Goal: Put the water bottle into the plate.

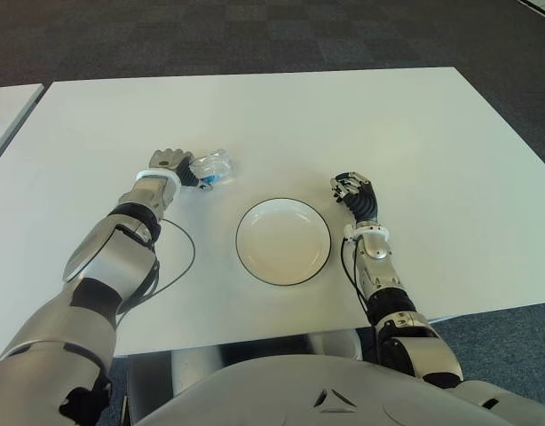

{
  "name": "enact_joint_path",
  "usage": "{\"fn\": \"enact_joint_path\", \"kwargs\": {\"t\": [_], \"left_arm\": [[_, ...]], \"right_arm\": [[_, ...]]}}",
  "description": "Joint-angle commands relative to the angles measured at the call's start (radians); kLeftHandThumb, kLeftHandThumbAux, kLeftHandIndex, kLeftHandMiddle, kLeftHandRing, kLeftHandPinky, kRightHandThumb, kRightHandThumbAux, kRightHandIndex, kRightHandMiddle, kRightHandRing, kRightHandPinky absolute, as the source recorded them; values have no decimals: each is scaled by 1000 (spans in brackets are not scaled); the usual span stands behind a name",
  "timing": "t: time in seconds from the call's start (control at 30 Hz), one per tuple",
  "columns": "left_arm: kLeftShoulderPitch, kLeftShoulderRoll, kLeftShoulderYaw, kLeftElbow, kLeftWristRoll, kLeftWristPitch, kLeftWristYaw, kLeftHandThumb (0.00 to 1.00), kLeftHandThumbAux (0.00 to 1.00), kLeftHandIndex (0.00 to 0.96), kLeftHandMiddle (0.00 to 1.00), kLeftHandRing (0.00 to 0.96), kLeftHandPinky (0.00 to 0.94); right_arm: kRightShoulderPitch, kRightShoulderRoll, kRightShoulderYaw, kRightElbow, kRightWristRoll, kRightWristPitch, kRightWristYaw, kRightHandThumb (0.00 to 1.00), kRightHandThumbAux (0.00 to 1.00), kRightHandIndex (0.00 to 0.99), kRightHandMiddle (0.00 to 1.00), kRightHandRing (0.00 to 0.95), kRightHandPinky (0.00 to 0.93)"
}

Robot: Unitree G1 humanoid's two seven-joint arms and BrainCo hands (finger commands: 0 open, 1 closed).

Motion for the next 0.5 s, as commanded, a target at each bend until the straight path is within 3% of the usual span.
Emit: {"fn": "enact_joint_path", "kwargs": {"t": [0.03, 0.3, 0.5], "left_arm": [[-35, -6, 45, -13, -43, -29, -19, 853, 669, 398, 545, 864, 849], [-73, -2, 123, -57, -113, -121, -4, 854, 669, 398, 541, 867, 855], [-75, 15, 130, -107, -111, -223, 20, 854, 669, 398, 540, 872, 862]], "right_arm": [[11, 2, -2, 5, 2, 38, 3, 707, 729, 433, 600, 622, 637], [11, 2, -2, -3, 0, 50, -2, 707, 729, 433, 605, 621, 632], [11, -1, -2, -4, 1, 46, 6, 707, 729, 434, 611, 624, 638]]}}
